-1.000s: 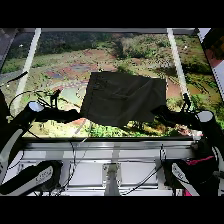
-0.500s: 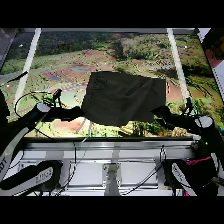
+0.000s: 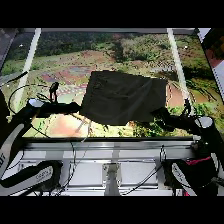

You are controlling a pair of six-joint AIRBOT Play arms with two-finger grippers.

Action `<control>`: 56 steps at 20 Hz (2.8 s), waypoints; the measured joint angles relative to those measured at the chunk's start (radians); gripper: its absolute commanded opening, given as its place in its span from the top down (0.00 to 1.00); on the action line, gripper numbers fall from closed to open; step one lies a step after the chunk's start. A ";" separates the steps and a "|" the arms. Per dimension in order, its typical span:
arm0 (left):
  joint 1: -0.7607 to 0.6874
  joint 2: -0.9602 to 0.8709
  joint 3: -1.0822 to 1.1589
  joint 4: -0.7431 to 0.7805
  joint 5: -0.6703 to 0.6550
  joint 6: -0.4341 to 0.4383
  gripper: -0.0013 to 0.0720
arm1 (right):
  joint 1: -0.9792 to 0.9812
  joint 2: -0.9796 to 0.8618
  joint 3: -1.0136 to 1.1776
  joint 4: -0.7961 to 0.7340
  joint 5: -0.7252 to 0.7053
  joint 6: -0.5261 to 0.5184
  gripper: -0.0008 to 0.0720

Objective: Fold the clothes and pants, and hang the long-sleeved shirts on hangers.

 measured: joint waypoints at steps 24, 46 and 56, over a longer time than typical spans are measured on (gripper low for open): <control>-0.035 -0.048 0.077 -0.108 -0.183 0.195 0.97 | 0.000 -0.079 -0.001 -0.100 -0.077 0.201 0.23; -0.024 0.086 0.085 -0.112 -0.195 0.196 0.97 | 0.000 -0.194 0.000 0.053 -0.228 0.136 0.98; -0.002 0.267 0.090 -0.083 -0.241 0.165 0.97 | -0.004 0.398 0.131 -0.121 0.020 0.348 0.98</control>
